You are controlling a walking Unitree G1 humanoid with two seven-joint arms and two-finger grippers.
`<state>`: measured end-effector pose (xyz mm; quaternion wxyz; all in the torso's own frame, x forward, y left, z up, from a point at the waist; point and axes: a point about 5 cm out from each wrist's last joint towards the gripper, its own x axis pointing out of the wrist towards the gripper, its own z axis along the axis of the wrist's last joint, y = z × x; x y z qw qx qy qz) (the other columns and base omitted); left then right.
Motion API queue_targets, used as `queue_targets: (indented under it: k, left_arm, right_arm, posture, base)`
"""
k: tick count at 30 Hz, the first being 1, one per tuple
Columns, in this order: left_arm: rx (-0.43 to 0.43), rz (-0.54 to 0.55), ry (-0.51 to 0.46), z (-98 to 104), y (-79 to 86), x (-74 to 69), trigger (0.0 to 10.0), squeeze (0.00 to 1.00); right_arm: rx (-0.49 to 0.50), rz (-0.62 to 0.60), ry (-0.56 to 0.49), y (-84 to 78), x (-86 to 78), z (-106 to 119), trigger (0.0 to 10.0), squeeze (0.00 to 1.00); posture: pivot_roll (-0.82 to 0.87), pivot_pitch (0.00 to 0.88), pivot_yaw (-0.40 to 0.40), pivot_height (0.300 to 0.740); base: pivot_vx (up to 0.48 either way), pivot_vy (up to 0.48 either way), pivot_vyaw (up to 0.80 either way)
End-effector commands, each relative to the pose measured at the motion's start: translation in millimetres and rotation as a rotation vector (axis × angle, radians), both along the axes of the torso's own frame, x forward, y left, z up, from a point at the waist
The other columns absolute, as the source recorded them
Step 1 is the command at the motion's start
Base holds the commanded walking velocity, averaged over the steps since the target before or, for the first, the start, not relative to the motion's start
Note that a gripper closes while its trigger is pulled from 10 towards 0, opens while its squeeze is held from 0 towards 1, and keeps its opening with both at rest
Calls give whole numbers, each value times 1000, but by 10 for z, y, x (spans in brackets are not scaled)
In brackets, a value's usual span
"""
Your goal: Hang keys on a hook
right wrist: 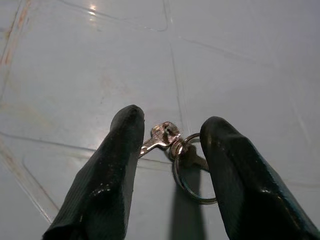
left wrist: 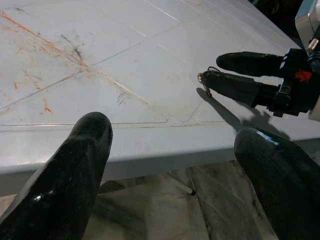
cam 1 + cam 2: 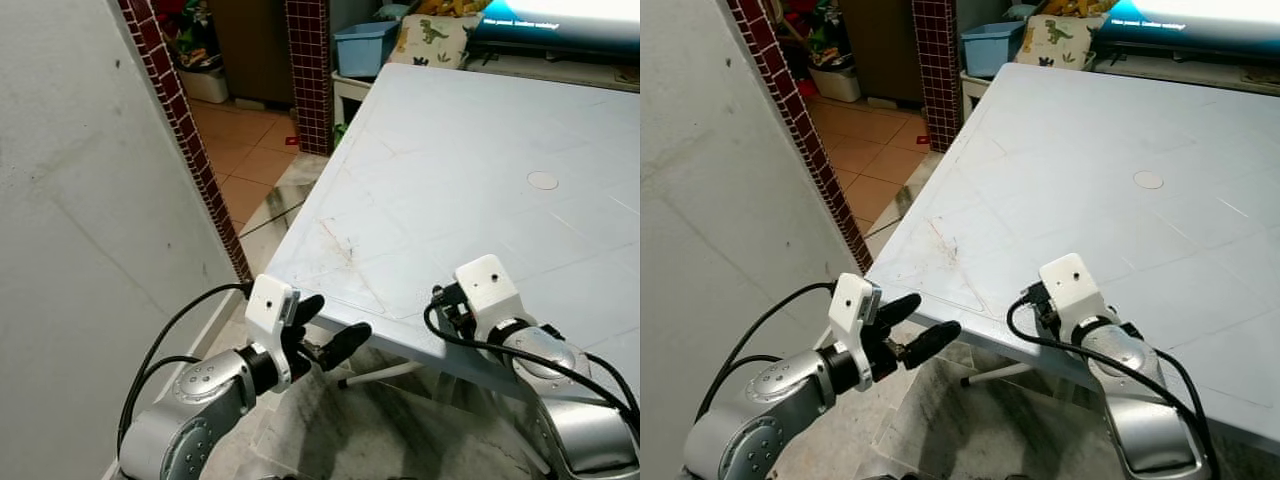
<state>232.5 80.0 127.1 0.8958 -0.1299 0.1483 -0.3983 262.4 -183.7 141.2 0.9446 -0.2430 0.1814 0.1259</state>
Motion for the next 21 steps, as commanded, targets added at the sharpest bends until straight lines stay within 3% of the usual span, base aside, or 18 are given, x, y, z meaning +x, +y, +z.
queue_targets:
  k: [1,10,19,20,21]
  left_arm:
    - [5,-10,-12,25,-9,-9,10000,0]
    - [11,-13,-12,22,-4,-6,10000,0]
    - [16,-11,-12,17,4,-9,10000,0]
    - [17,-13,-11,16,5,-9,10000,0]
    - [17,-13,-11,15,6,-9,10000,0]
  right_arm:
    - [-6,51,-22,53,12,42,10000,0]
    - [-32,176,8,73,27,-32,10000,0]
    - [-72,180,36,-44,49,-129,10000,0]
    - [-73,174,43,-75,55,-163,9216,0]
    - [-74,174,46,-84,56,-175,9216,0]
  posture:
    - [-74,123,81,740]
    - [-68,119,83,740]
    - [-64,116,84,740]
    - [-64,116,84,740]
    - [-64,116,84,740]
  base:
    - [0,0,0]
    - [0,0,0]
    - [0,0,0]
    - [0,0,0]
    - [0,0,0]
